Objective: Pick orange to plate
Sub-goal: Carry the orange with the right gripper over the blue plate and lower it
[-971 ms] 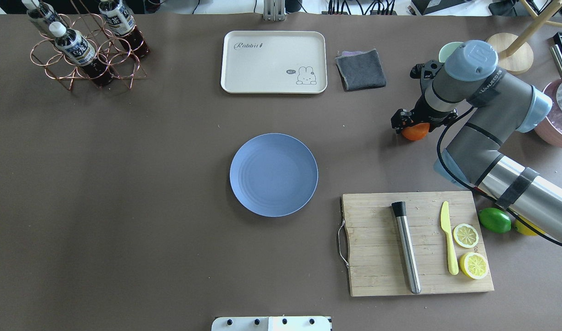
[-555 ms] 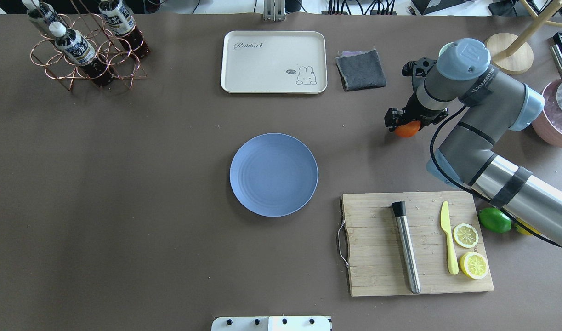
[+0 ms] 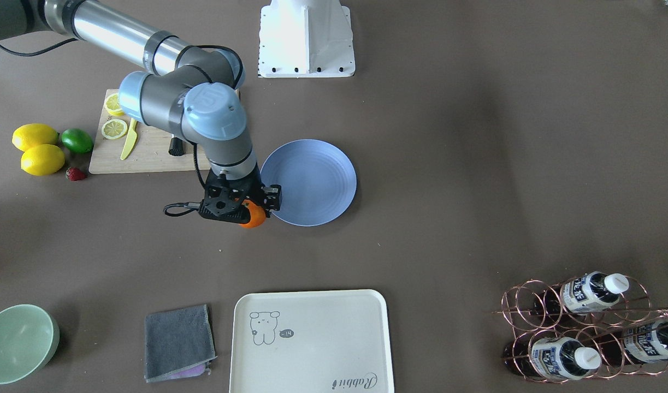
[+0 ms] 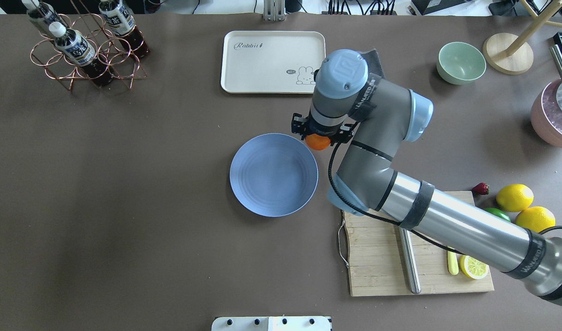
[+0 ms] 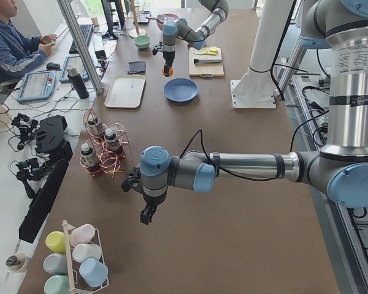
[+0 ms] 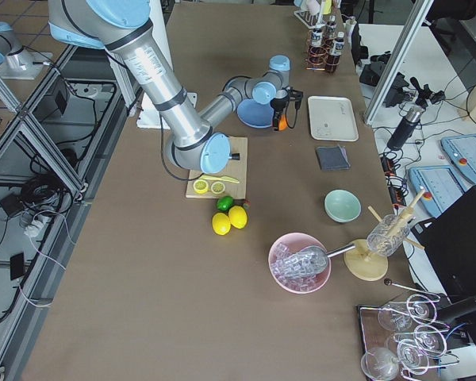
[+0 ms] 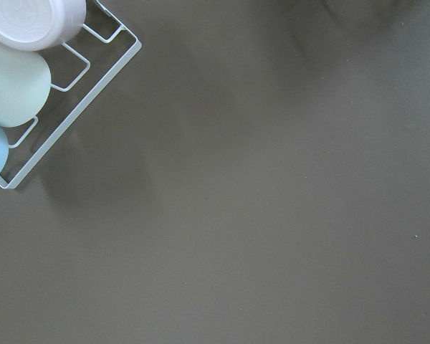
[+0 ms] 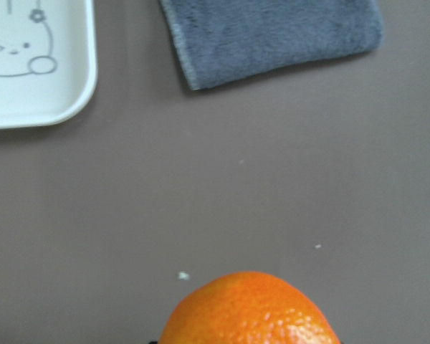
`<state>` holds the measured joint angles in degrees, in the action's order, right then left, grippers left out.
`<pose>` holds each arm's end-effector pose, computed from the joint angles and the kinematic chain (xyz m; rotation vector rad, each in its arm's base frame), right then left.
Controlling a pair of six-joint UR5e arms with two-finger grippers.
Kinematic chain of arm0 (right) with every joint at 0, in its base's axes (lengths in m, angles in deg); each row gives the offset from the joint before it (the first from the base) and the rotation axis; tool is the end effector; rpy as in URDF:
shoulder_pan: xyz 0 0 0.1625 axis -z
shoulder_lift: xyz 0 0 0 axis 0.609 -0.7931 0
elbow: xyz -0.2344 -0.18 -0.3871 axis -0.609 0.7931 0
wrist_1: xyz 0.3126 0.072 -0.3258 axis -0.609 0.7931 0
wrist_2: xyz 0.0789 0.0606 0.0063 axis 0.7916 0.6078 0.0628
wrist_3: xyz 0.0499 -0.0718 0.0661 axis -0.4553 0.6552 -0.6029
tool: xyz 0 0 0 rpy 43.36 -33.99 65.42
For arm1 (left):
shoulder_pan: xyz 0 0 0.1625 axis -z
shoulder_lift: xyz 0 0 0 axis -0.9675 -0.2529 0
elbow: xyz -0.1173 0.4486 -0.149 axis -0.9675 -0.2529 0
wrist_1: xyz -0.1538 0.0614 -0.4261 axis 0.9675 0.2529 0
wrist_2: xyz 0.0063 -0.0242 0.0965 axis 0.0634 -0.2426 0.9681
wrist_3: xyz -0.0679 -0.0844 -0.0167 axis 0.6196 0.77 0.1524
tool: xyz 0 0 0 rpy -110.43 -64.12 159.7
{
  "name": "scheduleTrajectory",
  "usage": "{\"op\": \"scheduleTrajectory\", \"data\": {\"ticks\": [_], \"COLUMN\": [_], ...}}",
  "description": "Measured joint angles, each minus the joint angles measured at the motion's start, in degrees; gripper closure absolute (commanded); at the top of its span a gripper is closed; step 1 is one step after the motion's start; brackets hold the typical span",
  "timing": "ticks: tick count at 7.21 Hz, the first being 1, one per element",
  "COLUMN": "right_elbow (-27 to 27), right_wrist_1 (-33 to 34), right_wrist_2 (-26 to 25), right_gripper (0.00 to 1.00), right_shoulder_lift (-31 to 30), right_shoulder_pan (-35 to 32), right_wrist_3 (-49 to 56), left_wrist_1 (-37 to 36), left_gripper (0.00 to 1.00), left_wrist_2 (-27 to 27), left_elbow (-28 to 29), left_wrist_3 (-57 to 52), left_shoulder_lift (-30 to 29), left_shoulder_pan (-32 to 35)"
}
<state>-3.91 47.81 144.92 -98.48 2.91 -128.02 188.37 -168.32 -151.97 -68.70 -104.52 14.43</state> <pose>-0.6273 -0.5542 0.2598 0.0102 -0.7747 0.2631 -0.0596 -0.5214 0.7182 0.2466 0.6894 0.3084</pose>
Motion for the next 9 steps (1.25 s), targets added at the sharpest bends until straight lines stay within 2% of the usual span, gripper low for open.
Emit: {"op": "scheduleTrajectory", "data": {"ticks": [2, 5, 6, 7, 9], "right_elbow": [0.8, 2.4, 3.2, 3.6, 3.7], "right_wrist_1": [3.4, 3.8, 3.7, 3.7, 3.7], "right_wrist_2": [-5.2, -7.4, -7.5, -7.5, -7.5], "right_gripper": [1.0, 1.0, 0.79, 0.01, 0.0], "right_shoulder_lift": [4.0, 5.8, 6.3, 6.7, 7.2], "right_shoulder_pan": [6.7, 10.4, 10.3, 10.0, 9.2], "right_wrist_3": [-6.1, -8.5, -8.6, -8.6, -7.9], "left_wrist_1": [0.0, 0.1, 0.1, 0.1, 0.1], "left_gripper": [0.02, 0.02, 0.02, 0.02, 0.02], "left_wrist_2": [-0.2, -0.3, -0.5, -0.9, -1.8], "left_elbow": [-0.2, -0.4, -0.4, -0.5, -0.4], "left_wrist_3": [-0.1, -0.1, -0.1, -0.1, -0.1], "left_shoulder_lift": [0.6, 1.3, 1.4, 1.6, 1.8], "left_shoulder_pan": [0.0, 0.0, 0.0, 0.0, 0.0]}}
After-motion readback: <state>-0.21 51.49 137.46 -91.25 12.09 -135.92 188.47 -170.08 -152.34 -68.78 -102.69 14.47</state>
